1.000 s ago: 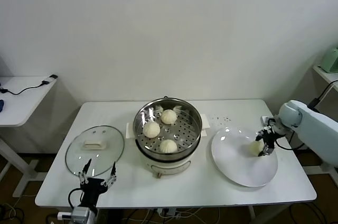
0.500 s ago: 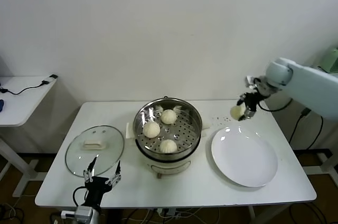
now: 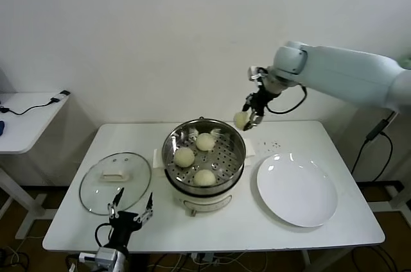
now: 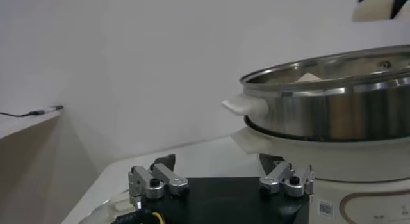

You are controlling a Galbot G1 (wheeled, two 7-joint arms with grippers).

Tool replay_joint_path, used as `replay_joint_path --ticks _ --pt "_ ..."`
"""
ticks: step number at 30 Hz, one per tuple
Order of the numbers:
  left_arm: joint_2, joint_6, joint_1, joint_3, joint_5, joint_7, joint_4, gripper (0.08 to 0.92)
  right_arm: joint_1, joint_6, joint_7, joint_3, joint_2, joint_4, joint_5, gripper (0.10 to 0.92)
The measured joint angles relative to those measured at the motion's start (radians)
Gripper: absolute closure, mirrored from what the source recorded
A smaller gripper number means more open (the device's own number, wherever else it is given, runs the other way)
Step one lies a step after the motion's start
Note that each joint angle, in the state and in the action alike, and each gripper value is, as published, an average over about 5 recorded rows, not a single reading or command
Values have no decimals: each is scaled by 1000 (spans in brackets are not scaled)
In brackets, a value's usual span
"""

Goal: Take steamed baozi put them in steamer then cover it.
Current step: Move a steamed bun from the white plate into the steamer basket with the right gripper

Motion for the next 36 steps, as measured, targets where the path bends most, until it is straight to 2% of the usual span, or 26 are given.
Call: replay_joint_path --ticks 9,26,29,36 --pt "12 -6 4 -4 -11 0 4 177 -13 -21 41 -73 98 26 59 338" --pt "23 -14 1 -9 -23 -1 27 177 -93 -35 85 -118 148 28 57 336" --pt "24 -14 -2 -10 -24 -2 32 177 -105 -35 91 -118 150 28 50 317" --pt "19 -12 -9 -7 -22 -1 34 177 -108 -34 92 -110 152 29 45 209"
